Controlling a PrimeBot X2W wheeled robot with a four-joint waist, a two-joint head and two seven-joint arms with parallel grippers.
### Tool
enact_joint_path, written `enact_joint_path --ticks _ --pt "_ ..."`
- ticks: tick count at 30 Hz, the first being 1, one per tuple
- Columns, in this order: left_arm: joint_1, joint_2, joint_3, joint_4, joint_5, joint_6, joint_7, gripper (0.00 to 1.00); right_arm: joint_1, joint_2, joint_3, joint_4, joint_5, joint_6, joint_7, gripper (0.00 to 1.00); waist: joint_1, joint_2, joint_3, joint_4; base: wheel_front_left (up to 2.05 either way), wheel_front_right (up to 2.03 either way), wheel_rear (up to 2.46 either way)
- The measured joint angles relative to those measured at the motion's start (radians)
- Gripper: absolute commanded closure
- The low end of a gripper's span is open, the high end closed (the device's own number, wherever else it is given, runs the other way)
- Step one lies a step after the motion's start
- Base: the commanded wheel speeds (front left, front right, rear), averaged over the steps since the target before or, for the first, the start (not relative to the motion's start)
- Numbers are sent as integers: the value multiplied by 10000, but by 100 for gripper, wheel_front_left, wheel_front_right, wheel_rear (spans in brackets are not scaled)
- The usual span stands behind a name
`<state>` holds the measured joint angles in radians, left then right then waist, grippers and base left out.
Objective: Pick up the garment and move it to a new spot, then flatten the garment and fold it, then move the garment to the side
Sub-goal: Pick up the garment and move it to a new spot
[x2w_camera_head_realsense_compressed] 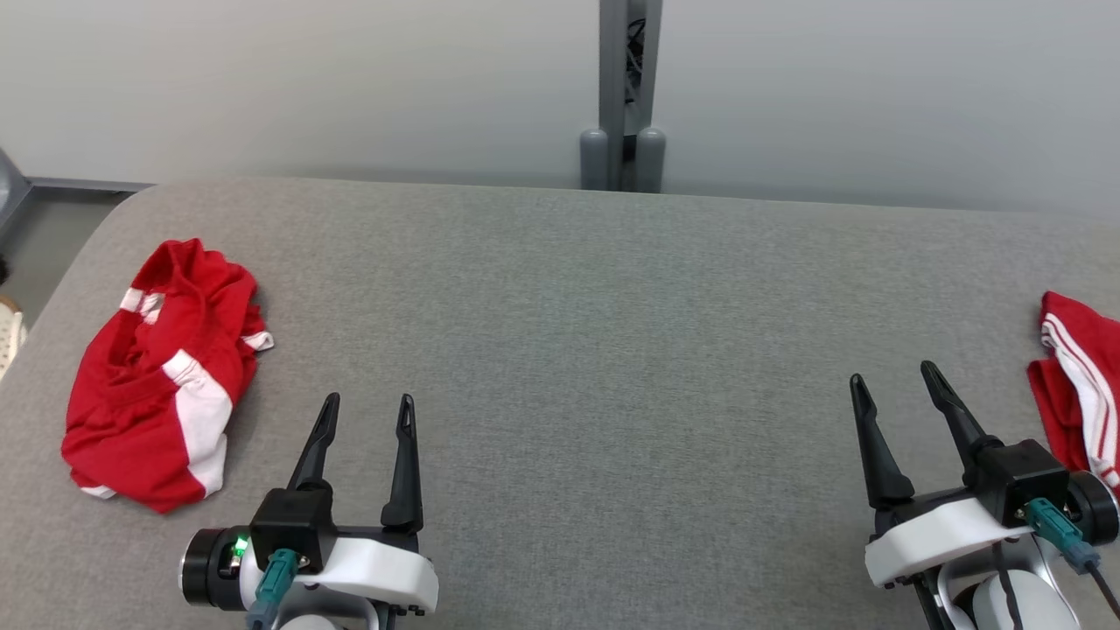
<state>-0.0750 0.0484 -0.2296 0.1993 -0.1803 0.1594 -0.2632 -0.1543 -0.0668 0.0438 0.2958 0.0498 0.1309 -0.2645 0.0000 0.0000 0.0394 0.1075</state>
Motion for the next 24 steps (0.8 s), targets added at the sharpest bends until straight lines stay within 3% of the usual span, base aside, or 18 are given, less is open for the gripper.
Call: enact_joint_path --ticks 24 --pt "336 13 589 -186 242 -65 2 0 -10 128 1030 75 380 0 0 0 0 0 18 4076 0 0 0"
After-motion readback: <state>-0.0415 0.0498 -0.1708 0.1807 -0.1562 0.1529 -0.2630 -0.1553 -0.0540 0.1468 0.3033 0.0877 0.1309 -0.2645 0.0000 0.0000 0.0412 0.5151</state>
